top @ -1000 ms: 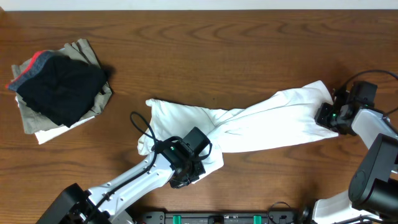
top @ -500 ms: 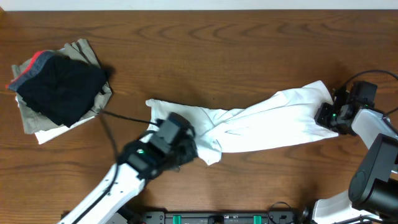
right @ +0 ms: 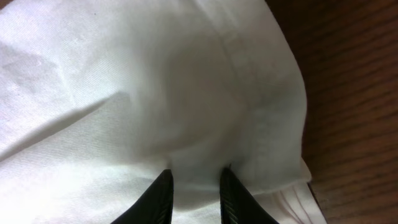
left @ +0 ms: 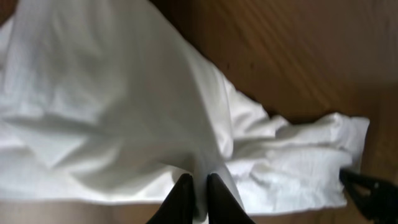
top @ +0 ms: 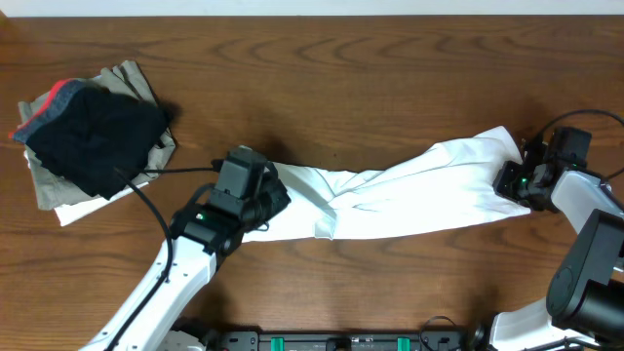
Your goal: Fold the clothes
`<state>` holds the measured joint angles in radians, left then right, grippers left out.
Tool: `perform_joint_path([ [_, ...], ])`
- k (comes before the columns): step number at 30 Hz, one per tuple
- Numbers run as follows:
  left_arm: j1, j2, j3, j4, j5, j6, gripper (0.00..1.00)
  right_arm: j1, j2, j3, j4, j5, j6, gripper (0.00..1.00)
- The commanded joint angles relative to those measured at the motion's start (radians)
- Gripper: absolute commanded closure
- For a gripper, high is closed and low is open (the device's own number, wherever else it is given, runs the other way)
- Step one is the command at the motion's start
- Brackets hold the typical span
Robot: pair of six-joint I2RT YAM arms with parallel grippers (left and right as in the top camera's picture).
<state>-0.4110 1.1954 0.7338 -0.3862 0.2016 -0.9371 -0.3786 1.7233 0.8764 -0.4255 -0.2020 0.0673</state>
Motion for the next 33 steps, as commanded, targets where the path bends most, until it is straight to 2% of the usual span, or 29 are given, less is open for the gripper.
perform_joint_path([
  [1,0.026,0.042,0.012,0.035,-0.017,0.017,0.85,0.000,0.018,-0.028,-0.013,-0.001,0.014,0.75],
  [10,0.037,0.201,0.012,0.183,-0.085,0.017,0.83,0.000,0.018,-0.028,-0.015,-0.001,0.014,0.75],
  [12,0.042,0.214,0.012,0.186,-0.046,0.018,0.83,0.000,0.018,-0.028,-0.015,-0.001,0.014,0.76],
  [16,0.042,0.204,0.012,0.179,0.087,0.092,0.83,0.000,0.018,-0.028,-0.011,-0.001,0.014,0.75],
  [17,0.042,0.199,0.012,0.177,0.117,0.096,0.76,0.000,0.018,-0.028,-0.011,-0.001,0.014,0.75],
  [24,0.042,0.183,0.012,0.142,0.156,0.095,0.61,0.000,0.018,-0.028,-0.016,-0.001,0.014,0.76],
  [33,0.042,0.183,0.012,0.077,0.157,0.095,0.60,0.000,0.018,-0.028,-0.016,-0.001,0.014,0.76],
])
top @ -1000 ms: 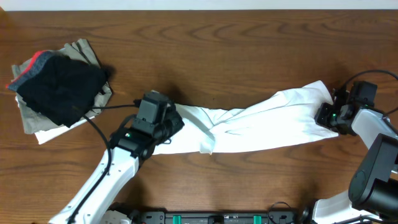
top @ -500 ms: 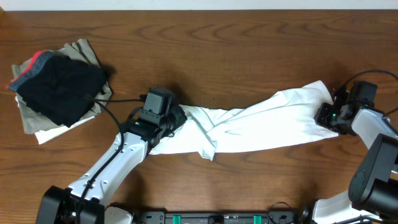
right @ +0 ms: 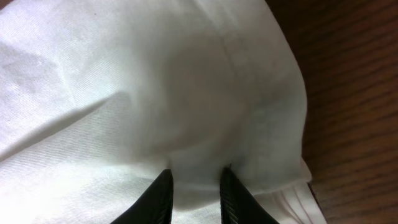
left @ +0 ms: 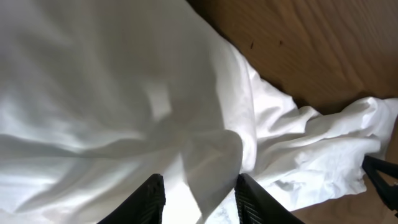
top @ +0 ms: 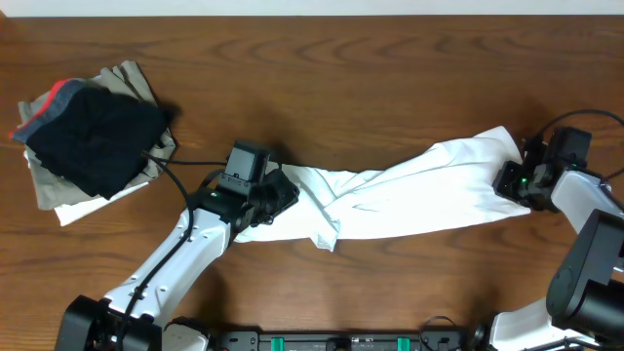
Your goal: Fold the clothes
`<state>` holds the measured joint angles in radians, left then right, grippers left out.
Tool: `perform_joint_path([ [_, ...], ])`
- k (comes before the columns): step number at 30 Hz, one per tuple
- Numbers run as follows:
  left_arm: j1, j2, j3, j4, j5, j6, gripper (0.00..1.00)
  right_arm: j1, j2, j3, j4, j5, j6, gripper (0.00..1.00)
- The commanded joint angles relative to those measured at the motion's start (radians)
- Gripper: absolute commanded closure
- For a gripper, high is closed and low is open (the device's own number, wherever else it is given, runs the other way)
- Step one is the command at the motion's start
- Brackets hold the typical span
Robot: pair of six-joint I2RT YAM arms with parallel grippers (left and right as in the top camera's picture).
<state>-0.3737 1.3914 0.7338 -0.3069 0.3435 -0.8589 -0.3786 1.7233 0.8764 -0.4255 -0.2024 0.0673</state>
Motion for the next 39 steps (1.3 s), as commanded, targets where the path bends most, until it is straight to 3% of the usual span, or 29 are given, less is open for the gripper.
perform_joint_path([
  [1,0.004,-0.013,0.012,0.002,0.014,0.017,0.60,0.000,0.018,-0.028,-0.016,-0.001,0.014,0.76],
  [16,0.004,-0.002,0.012,0.051,-0.023,0.124,0.60,0.000,0.018,-0.028,-0.017,-0.001,0.014,0.75],
  [23,0.004,0.024,0.012,0.058,-0.012,0.134,0.78,0.000,0.018,-0.028,-0.017,-0.001,0.014,0.75],
  [24,0.004,0.026,0.012,0.058,-0.011,0.134,0.82,0.000,0.018,-0.028,-0.017,-0.001,0.014,0.75],
  [25,0.004,0.027,0.012,0.058,-0.011,0.134,0.93,0.000,0.018,-0.028,-0.017,-0.001,0.014,0.75],
  [32,0.026,0.010,0.012,0.174,0.039,0.144,0.94,0.000,0.018,-0.028,-0.017,-0.001,0.014,0.75],
  [39,0.153,-0.012,0.013,0.236,-0.028,0.072,0.94,0.000,0.018,-0.028,-0.018,0.000,0.014,0.75],
])
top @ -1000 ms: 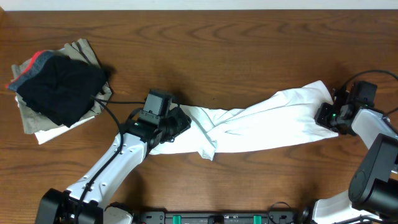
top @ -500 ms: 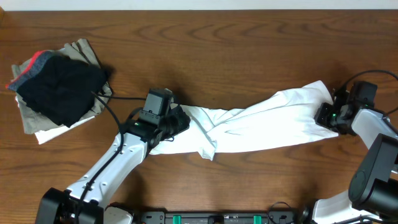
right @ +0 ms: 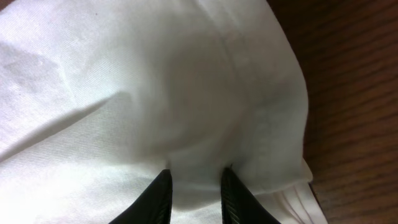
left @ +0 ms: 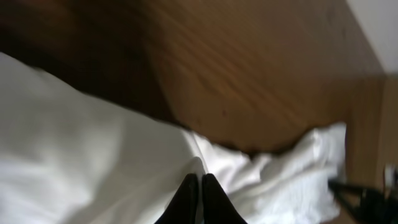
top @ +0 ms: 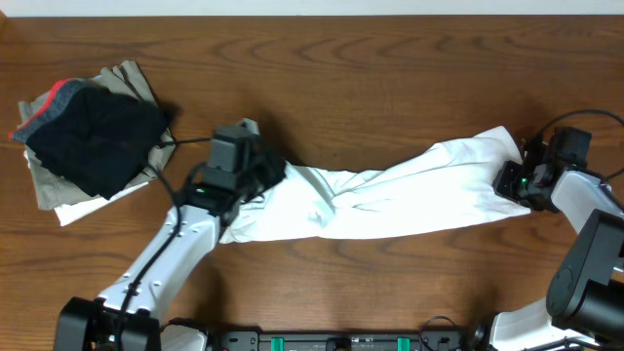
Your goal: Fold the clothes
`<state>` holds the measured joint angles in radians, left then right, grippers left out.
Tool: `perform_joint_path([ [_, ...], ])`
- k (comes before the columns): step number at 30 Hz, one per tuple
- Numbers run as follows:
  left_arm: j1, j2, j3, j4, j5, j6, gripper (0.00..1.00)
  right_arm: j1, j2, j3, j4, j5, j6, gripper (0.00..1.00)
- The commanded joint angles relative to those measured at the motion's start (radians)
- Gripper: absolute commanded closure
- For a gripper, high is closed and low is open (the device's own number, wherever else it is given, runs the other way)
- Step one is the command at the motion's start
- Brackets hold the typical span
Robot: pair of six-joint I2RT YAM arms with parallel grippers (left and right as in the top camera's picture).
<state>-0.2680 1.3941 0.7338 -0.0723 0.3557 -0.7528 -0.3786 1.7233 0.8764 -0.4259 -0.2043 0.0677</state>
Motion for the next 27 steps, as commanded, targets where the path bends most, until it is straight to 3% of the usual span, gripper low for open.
perform_joint_path([
  [1,0.062,-0.013,0.013,0.000,-0.043,-0.034,0.94,0.000,0.018,-0.028,-0.018,0.002,0.014,0.75],
  [9,0.080,0.039,0.013,-0.030,-0.184,-0.042,0.94,0.000,0.018,-0.028,-0.019,0.001,0.014,0.75],
  [22,0.080,0.156,0.013,-0.100,-0.196,-0.044,0.94,0.000,0.018,-0.028,-0.019,0.002,0.013,0.74],
  [27,0.080,0.162,0.012,-0.184,-0.298,-0.043,0.94,0.000,0.018,-0.028,-0.019,0.001,0.013,0.74],
])
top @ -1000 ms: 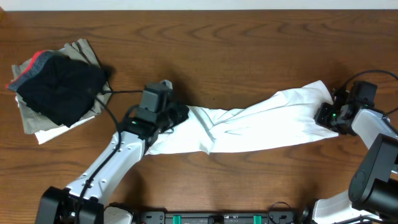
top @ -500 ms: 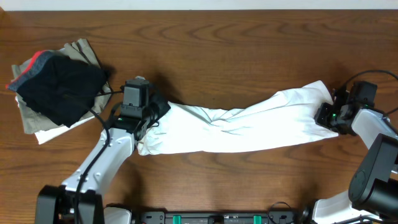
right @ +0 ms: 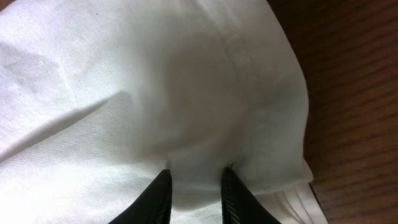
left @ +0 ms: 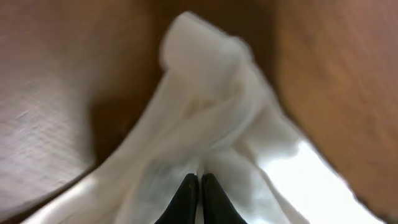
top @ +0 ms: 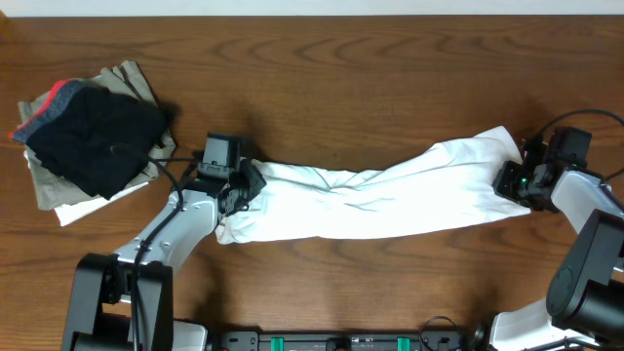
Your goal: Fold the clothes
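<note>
A white garment (top: 390, 200) lies stretched in a long band across the wooden table (top: 390, 78). My left gripper (top: 237, 187) is at its left end. In the left wrist view that gripper (left: 199, 182) is shut on a bunched ridge of the white cloth (left: 211, 118). My right gripper (top: 515, 181) is at the right end. In the right wrist view its fingers (right: 163, 193) clamp a thick fold of the cloth (right: 155, 93), with bare wood to the right.
A pile of clothes (top: 88, 132) sits at the back left: a dark garment with a red trim on beige and white pieces. The left arm's cable runs close to that pile. The table's front edge is near both arm bases.
My left gripper, still shut on the cloth, now sits further left and a little nearer. The garment's left end is drawn out into a straighter band. The right gripper has not moved.
My left gripper was shut on the garment's left part, with a folded flap in the middle. Then it was open over the cloth. Then it was shut on the upper left edge, and now holds the left end stretched out. The right gripper kept its hold throughout.
</note>
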`<state>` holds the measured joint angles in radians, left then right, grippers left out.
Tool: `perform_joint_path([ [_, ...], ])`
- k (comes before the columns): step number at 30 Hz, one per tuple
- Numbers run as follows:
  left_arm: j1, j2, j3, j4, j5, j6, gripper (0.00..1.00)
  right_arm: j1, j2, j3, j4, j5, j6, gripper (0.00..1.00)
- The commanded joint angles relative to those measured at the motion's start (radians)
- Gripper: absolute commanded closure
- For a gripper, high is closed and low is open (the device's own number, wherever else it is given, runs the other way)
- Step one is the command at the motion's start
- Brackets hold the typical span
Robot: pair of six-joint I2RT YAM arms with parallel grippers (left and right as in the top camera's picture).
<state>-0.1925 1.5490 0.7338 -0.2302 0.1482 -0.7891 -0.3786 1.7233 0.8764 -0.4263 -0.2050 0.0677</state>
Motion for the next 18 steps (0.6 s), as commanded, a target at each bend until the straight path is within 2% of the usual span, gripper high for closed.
perform_joint_path([
  [1,0.004,0.007,0.012,-0.037,-0.107,-0.001,0.94,0.000,0.018,-0.028,-0.018,0.002,0.014,0.75],
  [10,0.004,-0.019,0.019,-0.026,-0.069,0.071,0.93,0.000,0.018,-0.028,-0.019,0.002,0.014,0.74],
  [15,0.004,-0.131,0.033,-0.016,-0.043,0.117,0.84,0.000,0.018,-0.028,-0.019,0.002,0.014,0.74],
  [18,0.004,-0.224,0.035,-0.018,-0.044,0.164,0.83,0.000,0.018,-0.028,-0.019,0.002,0.014,0.74],
])
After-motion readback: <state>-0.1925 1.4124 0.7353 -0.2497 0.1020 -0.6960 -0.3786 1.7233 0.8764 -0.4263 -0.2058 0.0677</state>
